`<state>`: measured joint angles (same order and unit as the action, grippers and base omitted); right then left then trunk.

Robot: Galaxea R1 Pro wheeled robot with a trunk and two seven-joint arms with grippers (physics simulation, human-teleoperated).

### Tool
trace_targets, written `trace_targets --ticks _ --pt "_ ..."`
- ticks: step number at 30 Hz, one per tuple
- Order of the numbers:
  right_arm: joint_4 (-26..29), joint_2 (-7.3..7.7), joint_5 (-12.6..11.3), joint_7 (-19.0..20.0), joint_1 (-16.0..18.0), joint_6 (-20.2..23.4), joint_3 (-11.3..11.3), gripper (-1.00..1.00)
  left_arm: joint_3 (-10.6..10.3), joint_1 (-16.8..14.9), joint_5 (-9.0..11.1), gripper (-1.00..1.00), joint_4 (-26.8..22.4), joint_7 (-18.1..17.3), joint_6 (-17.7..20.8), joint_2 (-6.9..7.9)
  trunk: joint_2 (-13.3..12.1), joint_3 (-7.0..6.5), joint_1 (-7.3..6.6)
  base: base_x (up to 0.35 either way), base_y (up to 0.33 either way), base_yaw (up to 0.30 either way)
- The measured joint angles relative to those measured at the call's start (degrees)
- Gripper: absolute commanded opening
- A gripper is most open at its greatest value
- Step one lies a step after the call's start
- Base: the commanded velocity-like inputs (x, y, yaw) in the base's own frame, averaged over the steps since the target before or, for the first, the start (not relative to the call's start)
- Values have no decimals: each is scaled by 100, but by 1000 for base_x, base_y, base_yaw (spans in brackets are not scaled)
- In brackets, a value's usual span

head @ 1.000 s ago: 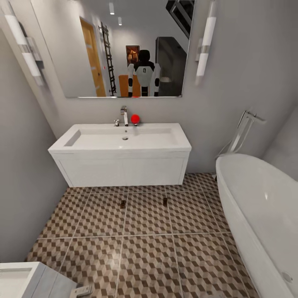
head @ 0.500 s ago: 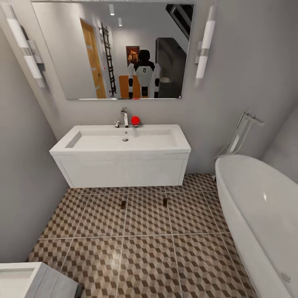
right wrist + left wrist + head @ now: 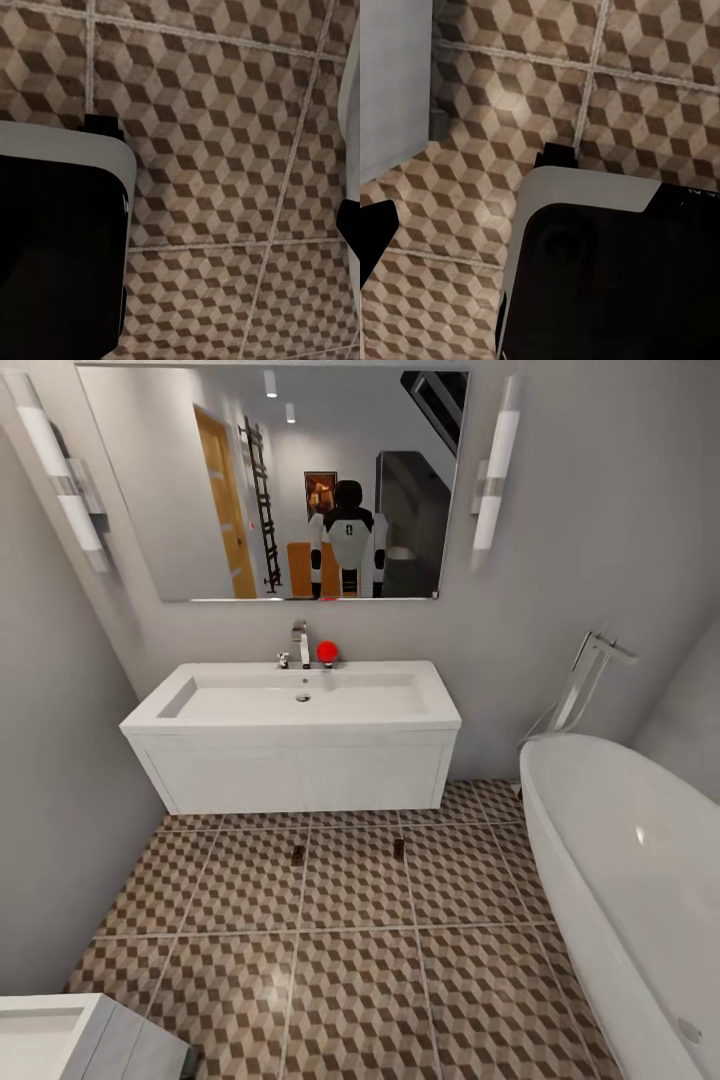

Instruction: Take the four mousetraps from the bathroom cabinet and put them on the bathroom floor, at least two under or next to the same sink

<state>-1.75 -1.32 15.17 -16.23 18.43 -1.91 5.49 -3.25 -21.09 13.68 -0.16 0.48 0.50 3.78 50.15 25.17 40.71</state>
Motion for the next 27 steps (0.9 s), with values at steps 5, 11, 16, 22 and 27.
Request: trace_targets --ticks 5,11,16,22,27 --pt "0 0 0 -2 -4 1 0 100 0 8 0 100 0 0 -2 0 0 -27 0 0 0 0" --pt "0 1 -3 -2 -5 0 0 100 0 10 -1 100 0 0 -2 -6 0 -76 0 0 0 0" --pt "0 0 -3 -3 -5 -8 0 100 0 15 0 100 1 0 -3 -8 0 -119 0 0 0 0" --pt "0 0 -6 -3 -5 -14 0 100 0 27 0 100 5 0 3 -9 0 -173 0 0 0 0" --pt "0 -5 -4 -4 -5 -15 0 100 0 47 0 100 7 0 9 -9 0 -218 0 0 0 0"
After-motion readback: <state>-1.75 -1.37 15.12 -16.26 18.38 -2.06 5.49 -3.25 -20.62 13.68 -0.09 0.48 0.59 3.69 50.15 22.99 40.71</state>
